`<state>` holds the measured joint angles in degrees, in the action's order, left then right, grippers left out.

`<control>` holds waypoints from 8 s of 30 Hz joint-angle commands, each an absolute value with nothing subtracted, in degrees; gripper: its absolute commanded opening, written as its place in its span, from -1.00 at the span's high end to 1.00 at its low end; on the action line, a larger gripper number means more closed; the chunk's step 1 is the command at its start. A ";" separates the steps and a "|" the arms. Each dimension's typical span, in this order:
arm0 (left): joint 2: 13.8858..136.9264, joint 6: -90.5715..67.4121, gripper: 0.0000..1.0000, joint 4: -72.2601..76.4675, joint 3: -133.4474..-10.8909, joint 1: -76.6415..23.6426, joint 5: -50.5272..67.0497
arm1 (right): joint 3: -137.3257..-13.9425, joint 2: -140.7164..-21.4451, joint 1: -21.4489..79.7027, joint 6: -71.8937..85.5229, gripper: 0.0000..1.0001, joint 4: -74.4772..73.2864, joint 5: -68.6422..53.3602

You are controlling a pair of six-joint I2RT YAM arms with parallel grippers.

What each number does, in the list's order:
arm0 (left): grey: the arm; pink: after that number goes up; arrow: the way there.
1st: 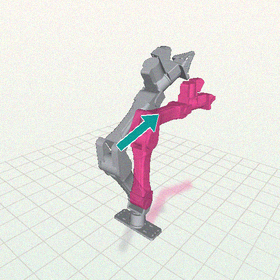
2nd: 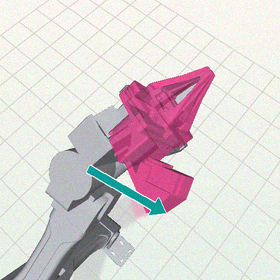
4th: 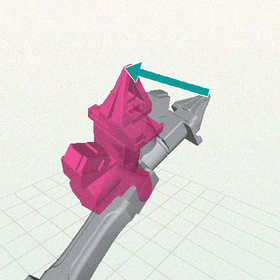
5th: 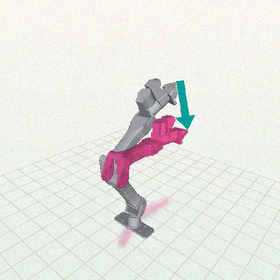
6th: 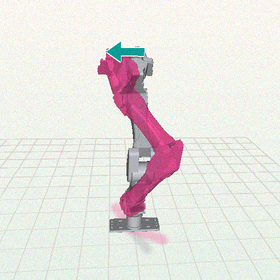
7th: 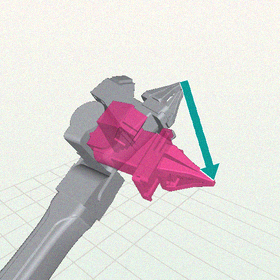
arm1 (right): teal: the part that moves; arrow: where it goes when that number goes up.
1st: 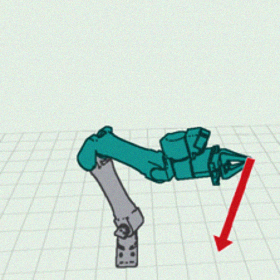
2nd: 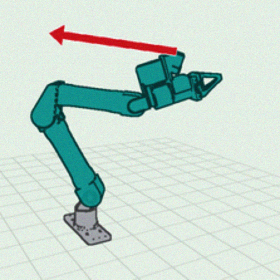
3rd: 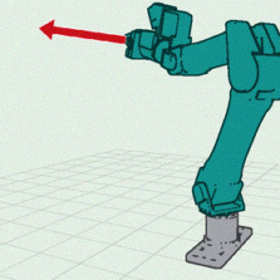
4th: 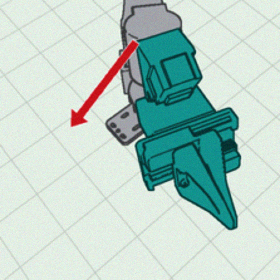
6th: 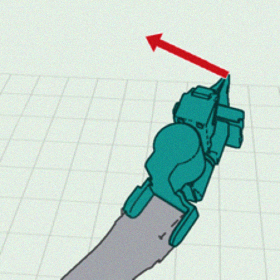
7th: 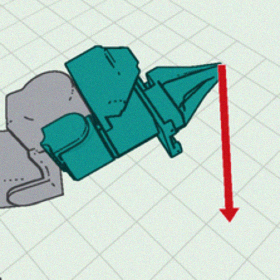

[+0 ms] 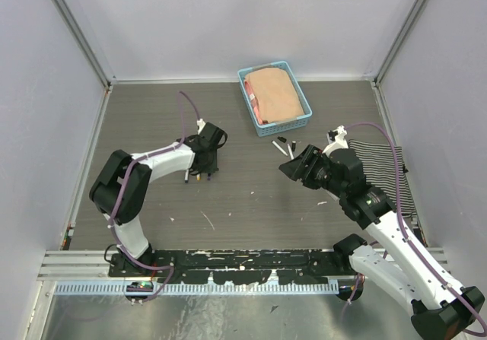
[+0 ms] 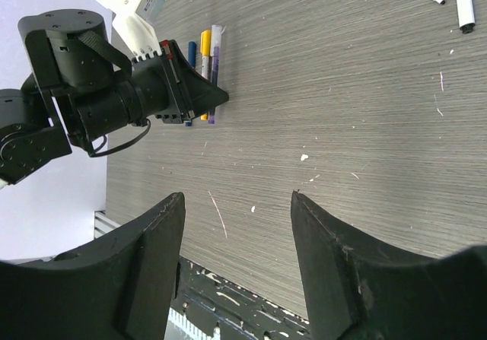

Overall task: Insert the pens into the pen caps
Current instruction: Place the pen at the center of the board, then pick up the pen from the center of the board, then adjust the pen.

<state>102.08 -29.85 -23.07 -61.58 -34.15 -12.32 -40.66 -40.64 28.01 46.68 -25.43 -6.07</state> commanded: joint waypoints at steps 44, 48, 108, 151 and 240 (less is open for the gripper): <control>76.26 -12.93 -0.01 -48.18 -80.22 -34.67 -2.60 | -51.93 -66.32 24.49 34.74 -0.17 -35.23 22.21; 74.50 -10.19 -0.03 -49.43 -79.53 -34.51 -4.42 | -49.64 -69.79 17.73 35.03 -0.15 -28.68 16.33; 73.73 -11.07 0.00 -45.86 -74.78 -30.14 -0.78 | -51.37 -89.87 -5.06 31.58 0.78 -22.59 10.11; 65.90 -38.57 -0.12 -3.32 -54.85 -39.82 17.43 | -41.72 -50.50 50.98 53.20 0.78 -3.42 11.87; 69.09 -41.56 0.40 -0.41 -53.17 -44.98 14.39 | -48.67 -58.12 56.50 49.48 0.98 -0.12 11.18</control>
<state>68.95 -41.87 -1.72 -54.06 -44.53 13.67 -44.71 -57.91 56.16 50.72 -4.01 10.00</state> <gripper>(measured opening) 0.334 0.189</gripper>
